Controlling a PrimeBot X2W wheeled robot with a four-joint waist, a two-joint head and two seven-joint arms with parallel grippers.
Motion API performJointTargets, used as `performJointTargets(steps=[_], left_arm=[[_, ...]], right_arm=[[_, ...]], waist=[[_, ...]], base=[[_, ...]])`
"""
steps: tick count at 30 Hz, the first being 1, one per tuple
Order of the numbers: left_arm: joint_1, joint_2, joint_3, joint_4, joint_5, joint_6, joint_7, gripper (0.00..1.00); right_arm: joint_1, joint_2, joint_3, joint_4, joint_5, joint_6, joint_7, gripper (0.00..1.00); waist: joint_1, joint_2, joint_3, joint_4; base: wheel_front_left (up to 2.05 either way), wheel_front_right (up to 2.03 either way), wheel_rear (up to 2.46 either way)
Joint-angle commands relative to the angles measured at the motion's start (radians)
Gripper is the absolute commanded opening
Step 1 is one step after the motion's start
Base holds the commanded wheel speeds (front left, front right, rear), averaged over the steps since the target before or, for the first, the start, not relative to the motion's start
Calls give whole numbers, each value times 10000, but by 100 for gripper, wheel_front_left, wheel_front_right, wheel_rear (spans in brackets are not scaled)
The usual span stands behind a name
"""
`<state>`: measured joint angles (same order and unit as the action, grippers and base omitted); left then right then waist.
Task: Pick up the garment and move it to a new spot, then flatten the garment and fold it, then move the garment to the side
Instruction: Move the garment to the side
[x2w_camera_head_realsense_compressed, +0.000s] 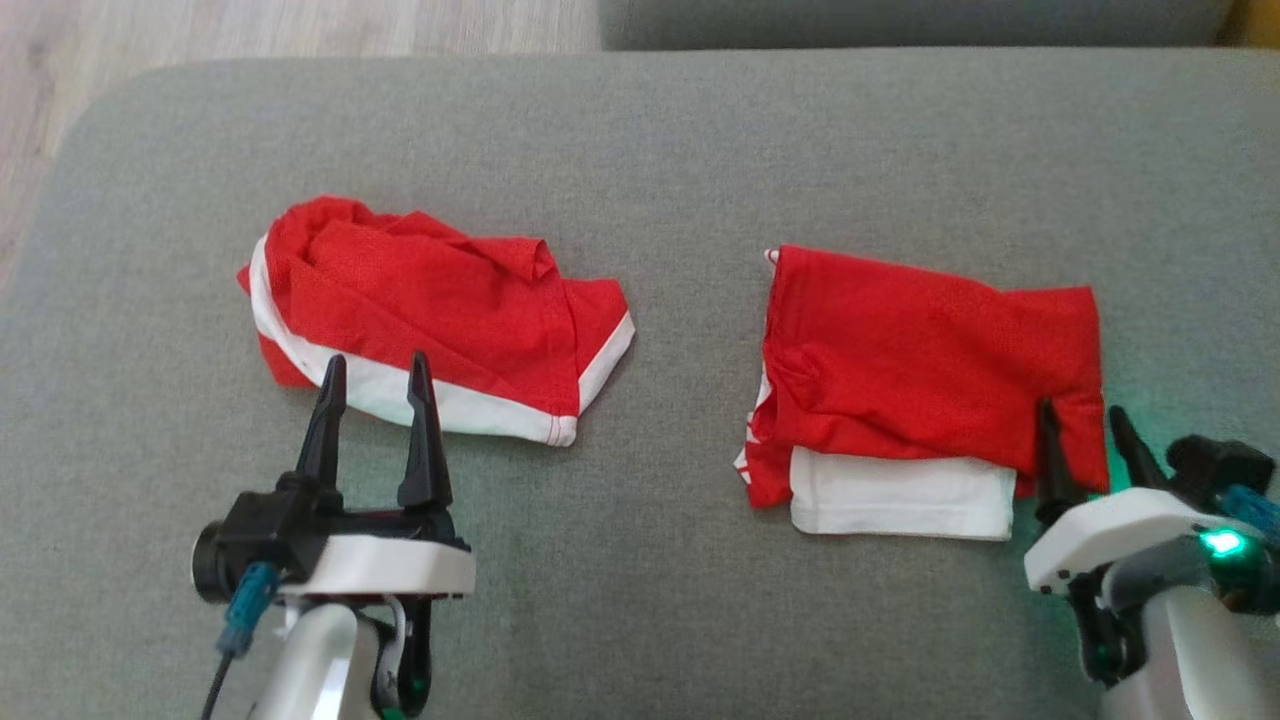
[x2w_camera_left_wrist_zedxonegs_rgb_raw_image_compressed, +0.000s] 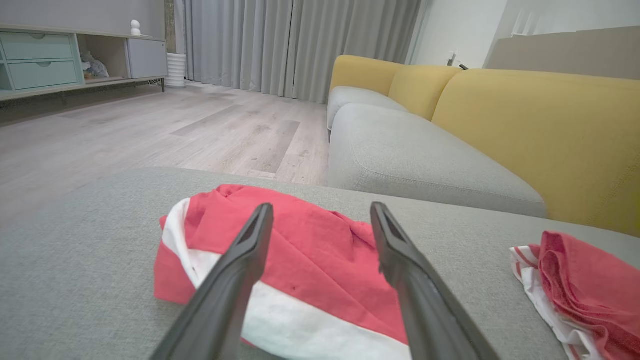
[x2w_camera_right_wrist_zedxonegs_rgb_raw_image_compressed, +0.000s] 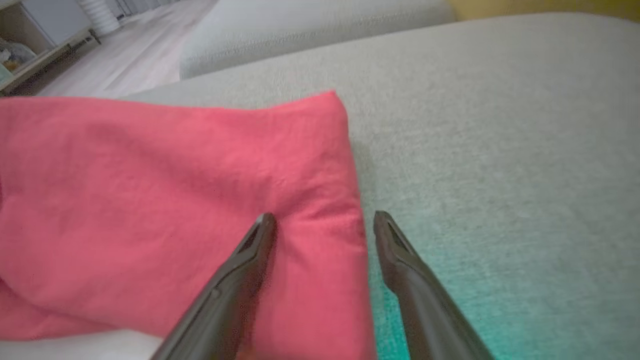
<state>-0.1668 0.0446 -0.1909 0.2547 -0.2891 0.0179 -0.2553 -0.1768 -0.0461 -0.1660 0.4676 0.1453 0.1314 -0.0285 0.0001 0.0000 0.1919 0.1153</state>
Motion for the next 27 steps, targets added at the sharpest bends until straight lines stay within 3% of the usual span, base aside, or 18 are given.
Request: performJointTargets(steps=[1, 8, 10, 15, 20, 23, 27], left_arm=[[-456, 56, 284, -320, -7, 31, -65, 100], [-571, 56, 280, -297, -20, 45, -65, 100], [-569, 56, 299, -276, -17, 58, -65, 100], [-483, 56, 386, -199, 51, 38, -65, 100], [-318, 56, 417, -179, 21, 42, -65, 100], [-256, 56, 499, -242, 0, 68, -65, 100], [-346, 56, 578, -349, 35, 26, -65, 100]], right_arm=[[-320, -43, 315, -173, 48, -7, 43, 100], [-627, -42, 762, 657, 214, -7, 543, 100], [-707, -42, 825, 826, 197, -7, 634, 2], [-869, -222, 919, 787, -7, -7, 402, 0], [-892, -927, 964, 268, -427, -7, 269, 0], [-945, -1650, 1125, -148, -573, -7, 550, 0], [-1148, -3098, 1045, -525, -685, -7, 1007, 0]], waist=[[-1, 0, 131, 37], [-1, 0, 249, -24], [-1, 0, 191, -83], [-1, 0, -112, -270], [-1, 0, -424, -484], [-1, 0, -443, -655], [-1, 0, -207, -770]], base=[[0, 0, 0], [0, 0, 0], [0, 0, 0], [0, 0, 0], [0, 0, 0], [0, 0, 0], [0, 0, 0]])
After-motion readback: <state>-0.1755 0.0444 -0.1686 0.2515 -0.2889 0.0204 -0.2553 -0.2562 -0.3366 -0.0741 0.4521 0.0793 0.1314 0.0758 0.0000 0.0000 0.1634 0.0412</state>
